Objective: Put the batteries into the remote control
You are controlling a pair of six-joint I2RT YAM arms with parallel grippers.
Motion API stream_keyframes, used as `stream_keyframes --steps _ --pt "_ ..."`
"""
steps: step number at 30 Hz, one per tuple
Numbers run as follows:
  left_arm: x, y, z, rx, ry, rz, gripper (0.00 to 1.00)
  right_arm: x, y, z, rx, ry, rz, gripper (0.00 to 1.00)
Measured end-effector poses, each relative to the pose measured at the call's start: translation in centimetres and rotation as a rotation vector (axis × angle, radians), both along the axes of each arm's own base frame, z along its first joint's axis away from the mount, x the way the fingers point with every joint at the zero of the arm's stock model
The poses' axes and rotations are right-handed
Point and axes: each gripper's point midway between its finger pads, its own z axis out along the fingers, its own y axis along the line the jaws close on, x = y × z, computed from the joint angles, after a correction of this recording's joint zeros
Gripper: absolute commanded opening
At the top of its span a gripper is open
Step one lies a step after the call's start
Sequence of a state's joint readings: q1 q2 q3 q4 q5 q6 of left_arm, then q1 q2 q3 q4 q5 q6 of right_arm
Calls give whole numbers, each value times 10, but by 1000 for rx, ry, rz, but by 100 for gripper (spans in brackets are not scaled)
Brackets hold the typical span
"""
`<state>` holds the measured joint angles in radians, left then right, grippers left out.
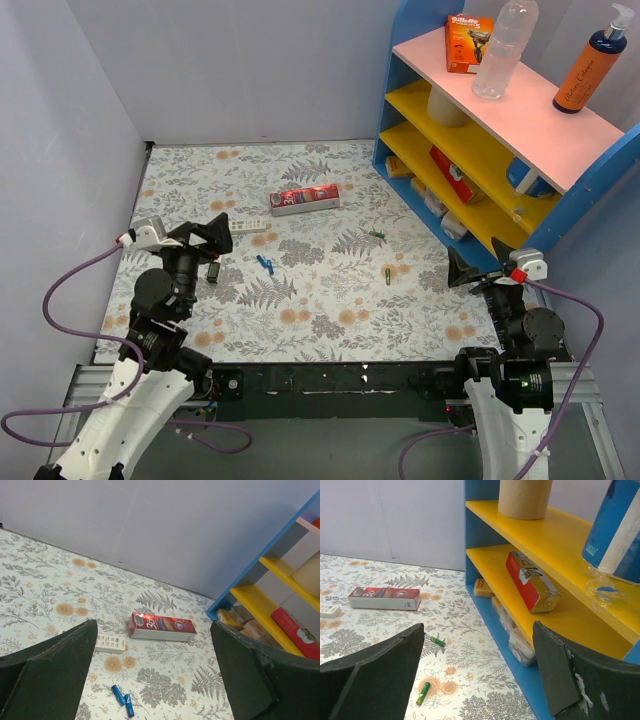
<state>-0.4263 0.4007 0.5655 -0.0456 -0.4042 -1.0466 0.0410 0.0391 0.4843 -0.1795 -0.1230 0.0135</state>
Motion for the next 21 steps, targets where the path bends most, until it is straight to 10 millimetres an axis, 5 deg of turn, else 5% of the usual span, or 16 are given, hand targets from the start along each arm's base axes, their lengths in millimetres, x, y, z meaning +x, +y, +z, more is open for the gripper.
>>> stream_keyframes --steps 12,18,21 --pt "43 -15 -54 42 259 14 98 -2 8 -3 -5 -19 43 98" --pt "84 -21 -118 82 561 32 98 -2 13 -7 -5 -11 69 98" --pt "96 -6 -163 69 729 67 98 -2 15 -8 -5 -10 77 98"
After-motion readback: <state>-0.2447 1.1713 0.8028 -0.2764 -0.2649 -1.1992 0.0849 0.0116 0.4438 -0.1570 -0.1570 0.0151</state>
